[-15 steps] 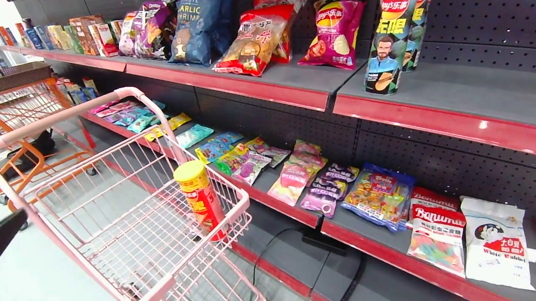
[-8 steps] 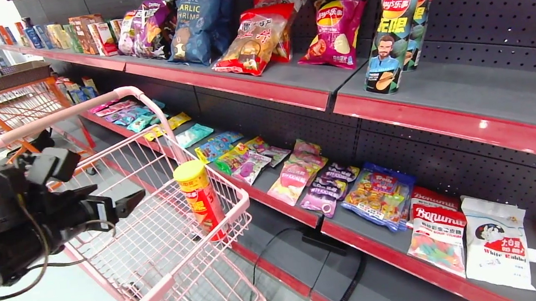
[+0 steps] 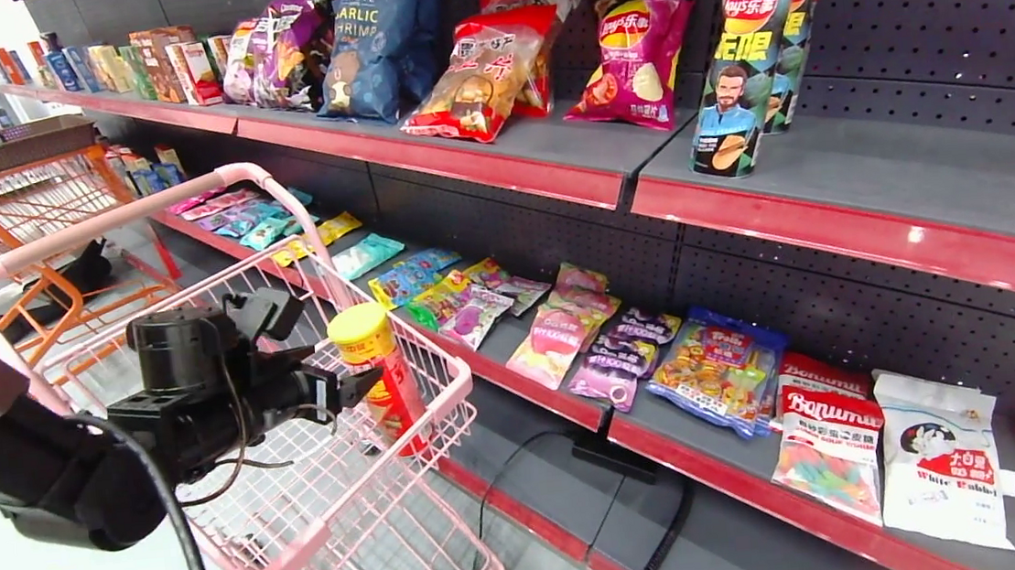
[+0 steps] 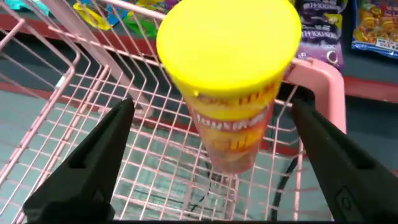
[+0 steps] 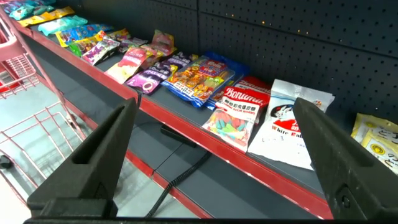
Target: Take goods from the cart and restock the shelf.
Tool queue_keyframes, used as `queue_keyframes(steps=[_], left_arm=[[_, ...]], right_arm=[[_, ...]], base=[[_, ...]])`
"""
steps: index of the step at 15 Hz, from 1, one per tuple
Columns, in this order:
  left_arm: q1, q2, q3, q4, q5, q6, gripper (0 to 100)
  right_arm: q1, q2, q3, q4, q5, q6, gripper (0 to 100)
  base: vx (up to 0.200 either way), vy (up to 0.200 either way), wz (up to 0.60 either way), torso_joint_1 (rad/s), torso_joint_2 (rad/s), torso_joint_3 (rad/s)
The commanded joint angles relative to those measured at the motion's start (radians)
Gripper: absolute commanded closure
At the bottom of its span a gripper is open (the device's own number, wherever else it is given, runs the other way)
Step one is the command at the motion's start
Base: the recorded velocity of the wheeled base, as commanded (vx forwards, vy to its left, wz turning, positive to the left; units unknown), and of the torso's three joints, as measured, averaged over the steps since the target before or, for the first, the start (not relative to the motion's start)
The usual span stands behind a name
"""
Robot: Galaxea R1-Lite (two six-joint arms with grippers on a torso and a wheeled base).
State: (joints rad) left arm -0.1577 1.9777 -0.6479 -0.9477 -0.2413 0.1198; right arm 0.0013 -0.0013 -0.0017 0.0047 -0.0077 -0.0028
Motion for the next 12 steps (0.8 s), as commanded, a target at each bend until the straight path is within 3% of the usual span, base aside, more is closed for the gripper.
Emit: queue_keyframes(steps=[1,8,9,12], left_arm=[[-0.008,0.079,-0.064,0.001,-0.001,0.0,0],[-0.033,0.211,-0.173,-0.054,0.013,-0.003,0],[-0.037,0.221,-0.173,-0.068,0.013,-0.003,100],[-0.048,0.196,-0.159,-0.091,0.016,-0.006,100]], right_arm=[[0.0,0.001,0.0,0.0,0.0,0.0,0],[0.0,0.001,0.0,0.0,0.0,0.0,0],[0.0,0.001,0.0,0.0,0.0,-0.002,0],[0.0,0.001,0.0,0.0,0.0,-0.002,0]], base=[[0.0,0.0,0.0,0.0,0.0,0.0],[0.0,0.0,0.0,0.0,0.0,0.0],[0.0,0.0,0.0,0.0,0.0,0.0],[0.0,0.0,0.0,0.0,0.0,0.0]])
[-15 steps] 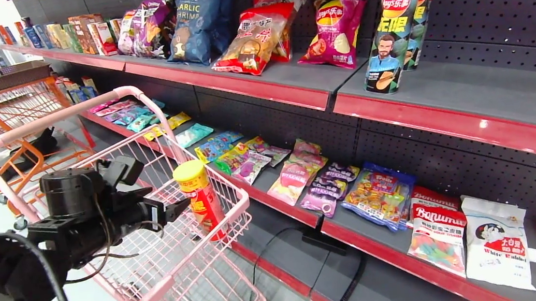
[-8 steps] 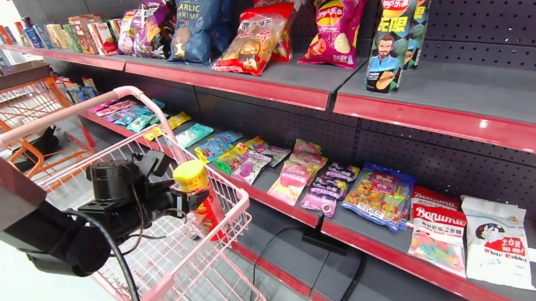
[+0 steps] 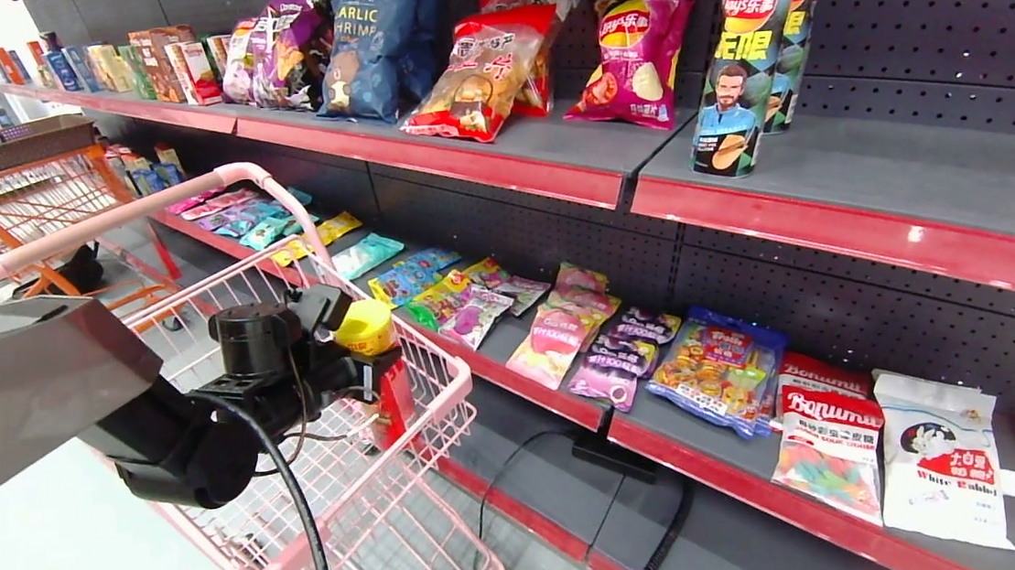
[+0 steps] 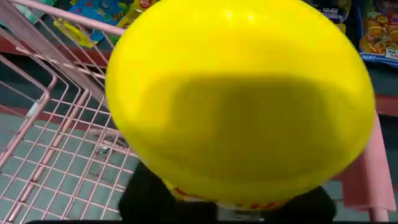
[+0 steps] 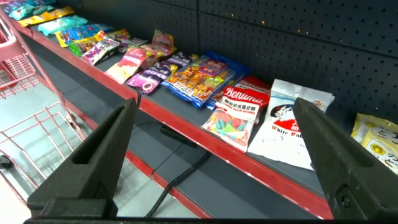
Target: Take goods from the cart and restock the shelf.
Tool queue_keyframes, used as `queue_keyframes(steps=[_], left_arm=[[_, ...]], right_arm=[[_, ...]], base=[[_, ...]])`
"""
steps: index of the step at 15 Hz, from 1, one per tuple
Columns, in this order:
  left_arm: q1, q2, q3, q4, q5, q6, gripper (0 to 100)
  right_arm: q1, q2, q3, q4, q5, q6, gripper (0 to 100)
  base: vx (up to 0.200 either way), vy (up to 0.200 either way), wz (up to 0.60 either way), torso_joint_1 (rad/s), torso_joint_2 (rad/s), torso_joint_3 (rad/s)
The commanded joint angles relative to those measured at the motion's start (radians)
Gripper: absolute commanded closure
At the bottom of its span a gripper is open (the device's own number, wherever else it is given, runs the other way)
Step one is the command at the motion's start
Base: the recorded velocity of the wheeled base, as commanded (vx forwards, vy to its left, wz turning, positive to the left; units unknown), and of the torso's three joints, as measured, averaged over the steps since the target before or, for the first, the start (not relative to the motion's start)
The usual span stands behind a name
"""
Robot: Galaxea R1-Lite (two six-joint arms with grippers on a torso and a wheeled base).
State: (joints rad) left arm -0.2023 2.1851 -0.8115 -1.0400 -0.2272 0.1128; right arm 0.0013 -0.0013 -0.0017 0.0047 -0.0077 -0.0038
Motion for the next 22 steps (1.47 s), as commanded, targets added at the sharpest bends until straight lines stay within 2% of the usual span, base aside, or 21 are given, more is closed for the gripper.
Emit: queue_keyframes(steps=[1,2,3,4,7,9,10,11,14,15,16,17,22], left_arm=[[-0.003,-0.056,0.021,0.018,0.003,-0.013,100],[-0.002,-0.166,0.038,0.11,0.003,-0.036,100],[0.003,-0.283,0.034,0.255,-0.003,-0.05,100],[0.015,-0.381,0.026,0.341,-0.011,-0.056,100],[0.067,-0.648,0.041,0.477,-0.038,-0.054,100],[0.069,-0.872,0.083,0.643,-0.032,-0.056,100],[0.069,-0.918,0.097,0.673,-0.032,-0.054,100],[0.064,-1.082,0.156,0.735,-0.037,-0.048,100],[0.069,-1.335,0.249,0.841,-0.03,-0.048,100],[0.07,-1.406,0.255,0.908,-0.026,-0.048,100],[0.069,-1.547,0.247,1.065,-0.012,-0.047,100],[0.069,-1.595,0.242,1.095,-0.014,-0.048,100],[0.07,-1.708,0.23,1.104,-0.003,-0.048,100]], right_arm=[[0.0,0.001,0.0,0.0,0.0,-0.001,0],[0.0,0.001,0.0,0.0,0.0,0.001,0],[0.0,0.001,0.0,0.0,0.0,0.001,0],[0.0,0.001,0.0,0.0,0.0,0.001,0],[0.0,0.001,0.0,0.0,0.0,0.001,0],[0.0,0.001,0.0,0.0,0.0,0.002,0],[0.0,0.001,0.0,0.0,0.0,0.002,0],[0.0,0.001,0.0,0.0,0.0,0.002,0],[0.0,0.001,0.0,0.0,0.0,0.004,0],[0.0,0.001,0.0,0.0,0.0,0.004,0],[0.0,0.001,0.0,0.0,0.0,0.004,0],[0.0,0.001,0.0,0.0,0.0,0.004,0],[0.0,0.001,0.0,0.0,0.0,0.002,0]], base=[[0.0,0.0,0.0,0.0,0.0,0.0],[0.0,0.0,0.0,0.0,0.0,0.0],[0.0,0.0,0.0,0.0,0.0,0.0],[0.0,0.0,0.0,0.0,0.0,0.0],[0.0,0.0,0.0,0.0,0.0,0.0],[0.0,0.0,0.0,0.0,0.0,0.0],[0.0,0.0,0.0,0.0,0.0,0.0],[0.0,0.0,0.0,0.0,0.0,0.0],[0.0,0.0,0.0,0.066,-0.23,-0.154],[0.0,0.0,0.0,0.139,-0.44,-0.29],[0.0,0.0,0.0,0.163,-0.49,-0.305],[0.0,0.0,0.0,0.183,-0.5,-0.334],[0.0,0.0,0.0,0.2,-0.55,-0.347]])
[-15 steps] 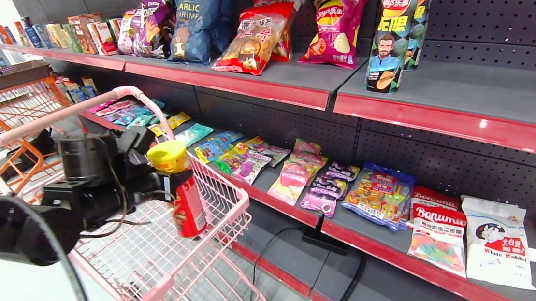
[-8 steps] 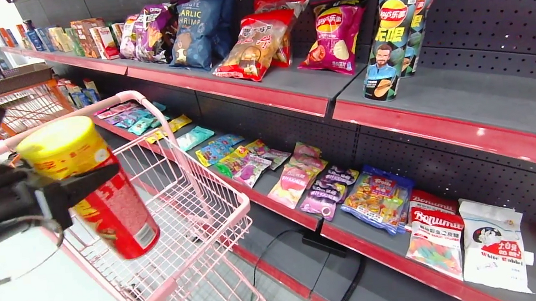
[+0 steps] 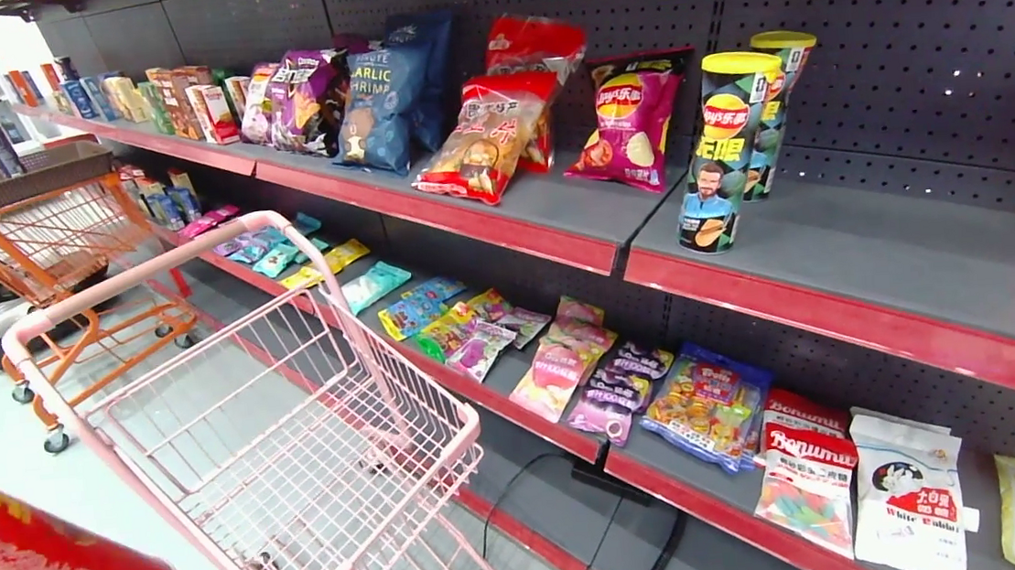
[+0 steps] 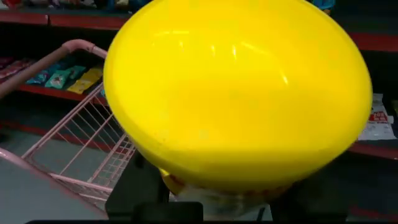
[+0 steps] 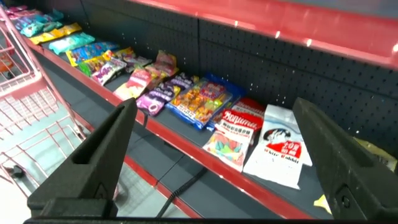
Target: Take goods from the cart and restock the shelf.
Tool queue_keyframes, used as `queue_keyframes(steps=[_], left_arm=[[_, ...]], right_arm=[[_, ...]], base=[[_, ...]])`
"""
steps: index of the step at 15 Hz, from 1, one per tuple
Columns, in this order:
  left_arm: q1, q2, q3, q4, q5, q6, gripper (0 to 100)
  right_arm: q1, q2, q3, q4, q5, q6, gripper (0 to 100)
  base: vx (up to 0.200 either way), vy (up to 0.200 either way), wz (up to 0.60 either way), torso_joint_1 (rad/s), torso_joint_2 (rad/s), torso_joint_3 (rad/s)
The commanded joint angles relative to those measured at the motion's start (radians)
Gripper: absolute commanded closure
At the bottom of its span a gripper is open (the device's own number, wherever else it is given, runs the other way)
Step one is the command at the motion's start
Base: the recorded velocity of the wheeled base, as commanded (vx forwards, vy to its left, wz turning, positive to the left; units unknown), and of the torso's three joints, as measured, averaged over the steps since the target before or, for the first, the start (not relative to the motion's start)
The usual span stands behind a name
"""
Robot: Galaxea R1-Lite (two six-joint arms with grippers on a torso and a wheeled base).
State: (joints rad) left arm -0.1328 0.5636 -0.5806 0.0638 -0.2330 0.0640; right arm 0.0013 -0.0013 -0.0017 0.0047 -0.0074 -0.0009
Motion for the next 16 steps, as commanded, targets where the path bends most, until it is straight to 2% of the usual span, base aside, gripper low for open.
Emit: queue_keyframes(steps=[1,4,7,11,16], left_arm=[[0.001,-0.108,0.004,0.01,0.02,0.0,100],[-0.001,-0.148,-0.007,0.057,0.038,0.0,100],[0.001,-0.151,-0.011,0.06,0.038,0.002,100],[-0.001,-0.154,-0.011,0.06,0.038,0.007,100],[-0.001,-0.153,-0.013,0.082,0.038,0.008,100]], right_arm=[[0.0,0.001,0.0,0.0,0.0,0.001,0],[0.0,0.001,0.0,0.0,0.0,0.001,0],[0.0,0.001,0.0,0.0,0.0,0.001,0],[0.0,0.001,0.0,0.0,0.0,0.002,0],[0.0,0.001,0.0,0.0,0.0,0.002,0]], base=[[0.0,0.0,0.0,0.242,-0.59,-0.364],[0.0,0.0,0.0,0.25,-0.6,-0.356],[0.0,0.0,0.0,0.194,-0.45,-0.272],[0.0,0.0,-0.6,0.152,-0.36,-0.199],[0.0,0.0,-0.6,0.019,-0.02,-0.015]])
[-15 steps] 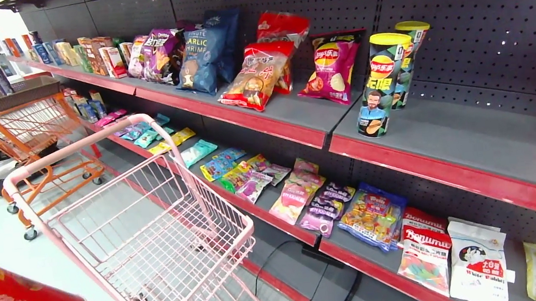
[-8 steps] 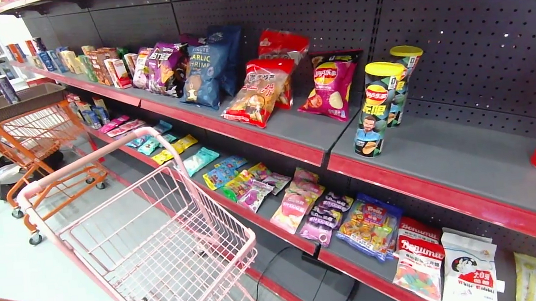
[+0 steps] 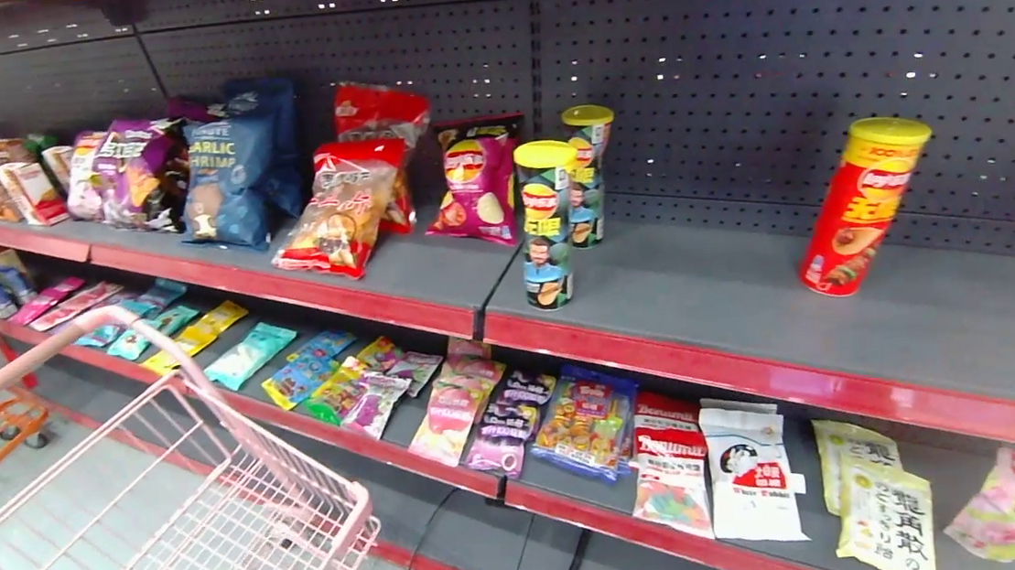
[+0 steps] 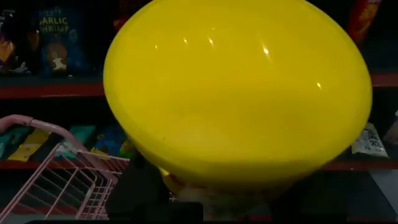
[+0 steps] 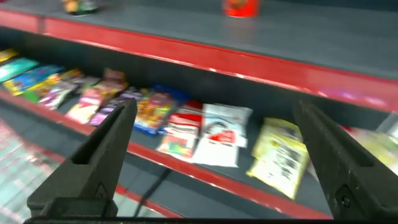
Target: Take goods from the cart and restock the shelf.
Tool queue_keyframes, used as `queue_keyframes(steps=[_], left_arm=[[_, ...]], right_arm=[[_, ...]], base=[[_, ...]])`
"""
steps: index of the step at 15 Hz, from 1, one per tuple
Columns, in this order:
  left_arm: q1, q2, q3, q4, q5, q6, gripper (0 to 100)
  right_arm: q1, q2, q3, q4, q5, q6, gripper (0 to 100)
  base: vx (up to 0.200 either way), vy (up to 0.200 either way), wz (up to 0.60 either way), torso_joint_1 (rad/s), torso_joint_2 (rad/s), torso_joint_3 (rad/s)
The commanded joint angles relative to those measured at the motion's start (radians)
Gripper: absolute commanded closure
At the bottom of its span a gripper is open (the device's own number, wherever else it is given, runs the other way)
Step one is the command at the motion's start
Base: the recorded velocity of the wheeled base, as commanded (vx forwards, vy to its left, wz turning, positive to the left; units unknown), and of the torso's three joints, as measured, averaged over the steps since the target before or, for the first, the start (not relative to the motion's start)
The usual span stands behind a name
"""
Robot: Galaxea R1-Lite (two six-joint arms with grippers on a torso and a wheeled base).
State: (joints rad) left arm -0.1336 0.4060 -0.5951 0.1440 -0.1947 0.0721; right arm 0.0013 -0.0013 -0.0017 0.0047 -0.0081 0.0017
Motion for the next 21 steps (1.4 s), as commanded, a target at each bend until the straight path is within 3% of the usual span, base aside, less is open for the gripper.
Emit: queue_keyframes(steps=[1,4,5,6,10,18,21], left_arm=[[0.0,0.005,0.001,0.009,0.001,0.012,100],[0.002,0.005,0.003,0.035,0.018,0.043,100],[0.002,0.005,0.005,0.046,0.038,0.081,100],[0.0,0.005,0.008,0.049,0.046,0.098,100],[0.002,0.007,0.005,0.049,0.061,0.1,100],[0.0,0.002,0.008,0.048,0.07,0.132,100],[-0.001,-0.018,0.011,0.048,0.063,0.135,100]], right_arm=[[0.0,0.001,0.0,0.0,0.0,0.0,0],[0.0,0.001,0.0,0.0,0.0,0.0,0],[0.0,0.001,0.0,0.0,0.0,0.0,0],[0.0,0.001,0.0,0.0,0.0,0.0,0],[0.0,0.001,0.0,0.0,0.0,-0.002,0],[0.0,0.001,0.0,0.0,0.0,-0.003,0],[0.0,0.001,0.0,0.0,0.005,-0.005,0]], base=[[0.0,0.0,-0.6,0.002,0.0,-0.002],[0.0,0.0,-0.6,0.009,0.0,0.002],[0.0,0.0,-0.6,0.002,0.01,0.007],[0.0,0.0,0.0,0.0,0.0,0.0],[0.0,0.0,0.0,0.0,0.0,0.0],[0.2,0.0,0.0,0.001,0.0,0.002],[0.0,0.0,0.0,0.0,0.0,0.0]])
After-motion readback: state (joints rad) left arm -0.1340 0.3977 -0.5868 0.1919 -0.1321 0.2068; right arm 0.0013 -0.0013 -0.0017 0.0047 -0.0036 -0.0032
